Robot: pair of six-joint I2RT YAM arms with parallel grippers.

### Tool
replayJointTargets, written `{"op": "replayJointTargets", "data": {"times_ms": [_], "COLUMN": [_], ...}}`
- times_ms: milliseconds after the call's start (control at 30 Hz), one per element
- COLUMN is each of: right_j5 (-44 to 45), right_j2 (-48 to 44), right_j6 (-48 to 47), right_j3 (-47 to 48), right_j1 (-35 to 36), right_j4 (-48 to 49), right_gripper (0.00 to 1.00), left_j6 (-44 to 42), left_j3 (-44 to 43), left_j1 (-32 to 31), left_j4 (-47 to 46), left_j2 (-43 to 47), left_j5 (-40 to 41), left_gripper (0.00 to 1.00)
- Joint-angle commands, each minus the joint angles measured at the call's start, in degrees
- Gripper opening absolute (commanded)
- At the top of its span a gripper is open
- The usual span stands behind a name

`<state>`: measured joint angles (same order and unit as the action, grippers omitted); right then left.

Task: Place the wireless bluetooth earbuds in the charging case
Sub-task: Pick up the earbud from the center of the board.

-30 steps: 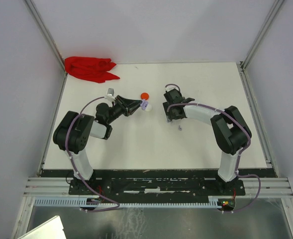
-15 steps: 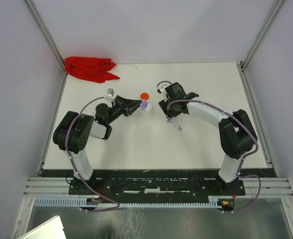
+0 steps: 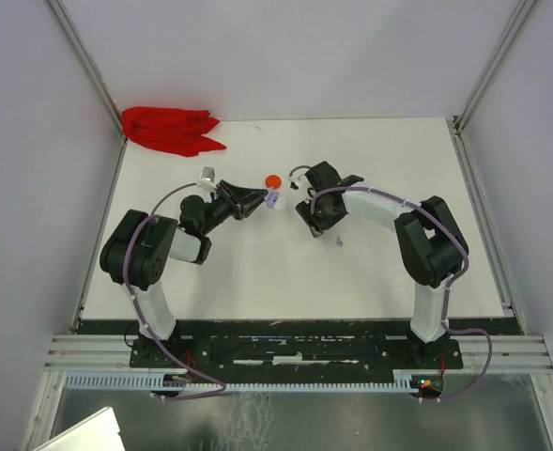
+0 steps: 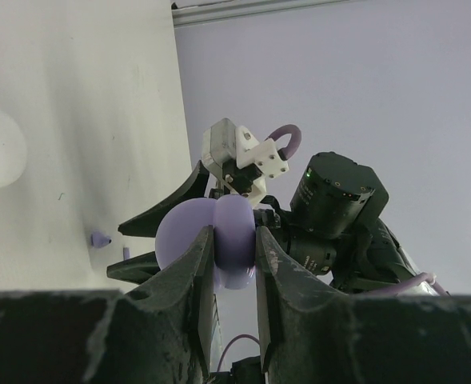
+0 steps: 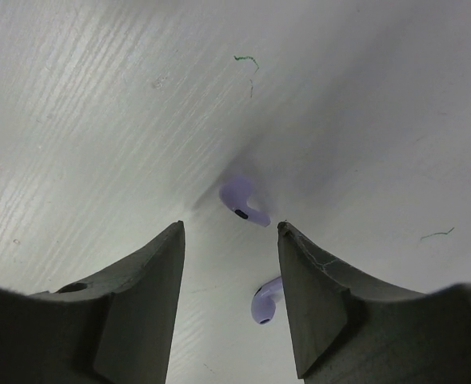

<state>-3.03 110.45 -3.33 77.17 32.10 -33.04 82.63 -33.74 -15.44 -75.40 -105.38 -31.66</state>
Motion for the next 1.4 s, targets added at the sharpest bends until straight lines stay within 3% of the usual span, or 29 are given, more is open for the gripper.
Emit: {"op": "replayJointTargets", "data": {"times_ms": [0, 1167, 1367], "right_j5": [-0.4, 3.8, 3.1], "right_j2": [1.2, 6.4, 6.2], "right_j6": [-1.2, -0.6, -0.4], "right_j3": [3.1, 7.0, 6.7], "right_j1": [0.1, -0.5, -0.8], "right_j4": [0.9, 0.6, 0.4], "right_gripper": [0.58, 0.46, 0.40], "left_j6": [1.6, 1.9, 1.9], "left_j3": [0.2, -0.2, 0.0], "left_j1": [0.2, 0.7, 0.7], "left_j4": [-4.1, -3.9, -4.0], "left_j2": [0.0, 0.4, 0.4], "left_j5": [-0.8, -1.3, -1.2], "left_gripper": [0.03, 0.03, 0.03]}}
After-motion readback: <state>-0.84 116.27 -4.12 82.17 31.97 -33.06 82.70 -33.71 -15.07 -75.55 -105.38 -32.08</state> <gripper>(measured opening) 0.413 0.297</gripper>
